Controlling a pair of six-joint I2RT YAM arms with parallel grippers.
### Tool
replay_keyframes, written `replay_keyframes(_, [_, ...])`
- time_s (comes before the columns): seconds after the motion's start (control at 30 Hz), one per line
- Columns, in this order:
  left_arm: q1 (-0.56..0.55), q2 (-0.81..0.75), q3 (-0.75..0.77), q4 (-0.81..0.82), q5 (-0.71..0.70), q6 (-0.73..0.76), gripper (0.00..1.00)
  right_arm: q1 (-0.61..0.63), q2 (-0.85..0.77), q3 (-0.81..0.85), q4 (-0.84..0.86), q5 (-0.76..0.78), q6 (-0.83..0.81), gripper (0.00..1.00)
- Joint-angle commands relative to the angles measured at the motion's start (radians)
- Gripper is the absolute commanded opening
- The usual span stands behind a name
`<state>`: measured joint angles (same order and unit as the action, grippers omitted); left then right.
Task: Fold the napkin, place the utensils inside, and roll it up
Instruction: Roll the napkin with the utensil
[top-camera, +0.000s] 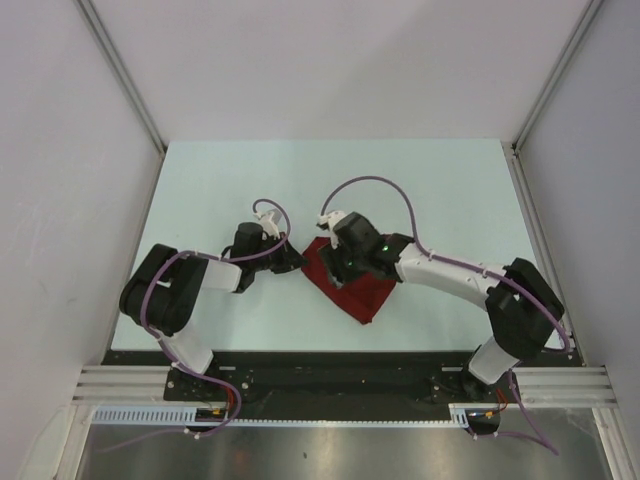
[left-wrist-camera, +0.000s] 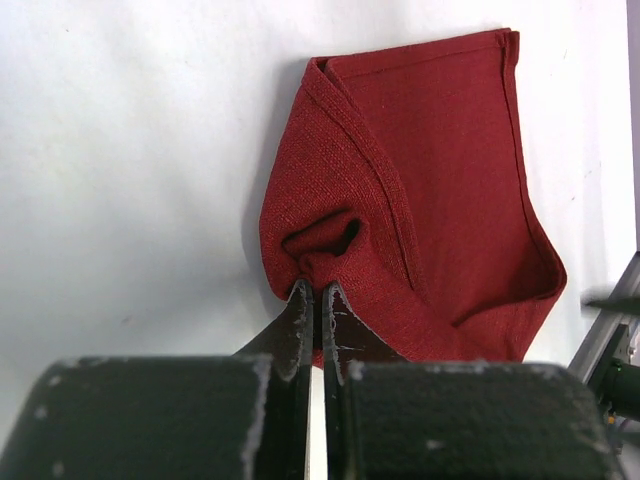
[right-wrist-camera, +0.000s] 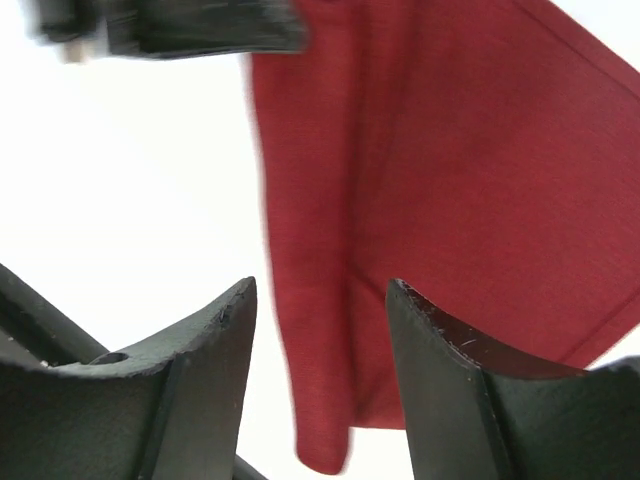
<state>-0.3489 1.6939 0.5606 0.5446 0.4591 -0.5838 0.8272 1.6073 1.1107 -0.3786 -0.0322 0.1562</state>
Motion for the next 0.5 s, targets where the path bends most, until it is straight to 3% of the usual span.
replay_keyframes(0.0, [-0.013, 0.013, 0.021, -0.064, 0.047, 0.007, 0.00, 0.160, -0.004, -0.029, 0.052, 0.323, -0.017, 0.59])
replay_keyframes(0.17, [-0.013, 0.013, 0.018, -0.064, 0.052, 0.009, 0.00, 0.294, 0.046, -0.046, 0.101, 0.514, -0.081, 0.58])
replay_keyframes(0.47, [-0.013, 0.016, 0.012, -0.051, 0.062, 0.001, 0.00, 0.328, 0.157, -0.025, 0.124, 0.494, -0.142, 0.43])
